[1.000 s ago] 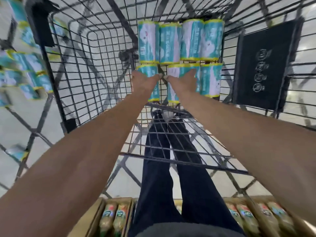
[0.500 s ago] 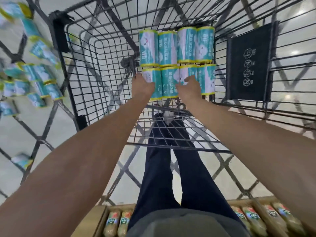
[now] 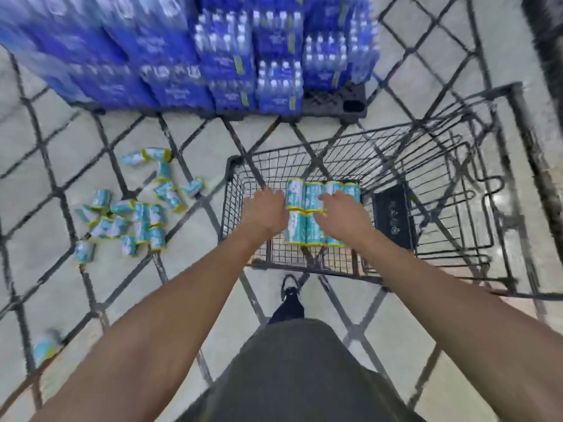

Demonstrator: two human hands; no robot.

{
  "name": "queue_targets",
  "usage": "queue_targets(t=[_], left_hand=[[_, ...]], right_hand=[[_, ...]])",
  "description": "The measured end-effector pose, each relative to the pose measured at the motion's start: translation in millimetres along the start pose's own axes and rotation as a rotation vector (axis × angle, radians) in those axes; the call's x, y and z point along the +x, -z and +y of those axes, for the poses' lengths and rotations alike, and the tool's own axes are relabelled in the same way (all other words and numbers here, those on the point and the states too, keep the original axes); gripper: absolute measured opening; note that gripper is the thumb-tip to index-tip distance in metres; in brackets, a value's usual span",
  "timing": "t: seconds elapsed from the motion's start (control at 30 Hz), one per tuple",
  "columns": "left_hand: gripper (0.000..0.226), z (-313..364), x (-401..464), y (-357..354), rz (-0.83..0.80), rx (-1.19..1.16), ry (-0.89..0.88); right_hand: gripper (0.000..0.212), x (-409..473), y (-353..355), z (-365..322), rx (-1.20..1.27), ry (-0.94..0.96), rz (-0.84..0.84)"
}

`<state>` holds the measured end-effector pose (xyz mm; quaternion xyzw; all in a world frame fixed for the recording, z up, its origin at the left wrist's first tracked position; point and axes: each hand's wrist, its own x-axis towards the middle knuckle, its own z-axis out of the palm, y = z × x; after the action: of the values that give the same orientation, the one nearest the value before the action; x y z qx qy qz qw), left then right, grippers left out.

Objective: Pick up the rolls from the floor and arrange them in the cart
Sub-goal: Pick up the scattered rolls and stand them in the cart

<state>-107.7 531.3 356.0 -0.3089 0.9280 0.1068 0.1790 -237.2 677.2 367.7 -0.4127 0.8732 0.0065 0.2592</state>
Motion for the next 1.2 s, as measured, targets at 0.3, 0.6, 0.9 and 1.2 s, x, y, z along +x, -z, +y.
queue_targets(t=[0.3, 0.6, 0.9, 1.2], left_hand=[[0.047, -76.4, -175.1, 8.0, 0.133, -0.054, 0.203], [0.051, -215.2, -300.4, -18.2, 0.154, -0.147, 0.483], [0.052, -397.0, -337.8, -59.3, 0.138, -0.24, 0.669], [0.048, -576.5, -328.2, -73.9, 0.036, -0.265, 0.648]], right_hand=[[0.054, -94.3, -2.6, -111.8, -0.07, 0.234, 0.112], [0.056, -135.1, -44.9, -266.1, -0.121, 0.476, 0.061], [0.059, -87.3, -100.3, -450.1, -0.211, 0.562, -0.055], [0.059, -21.4, -149.4, -625.8, -0.135, 0.454, -0.161]])
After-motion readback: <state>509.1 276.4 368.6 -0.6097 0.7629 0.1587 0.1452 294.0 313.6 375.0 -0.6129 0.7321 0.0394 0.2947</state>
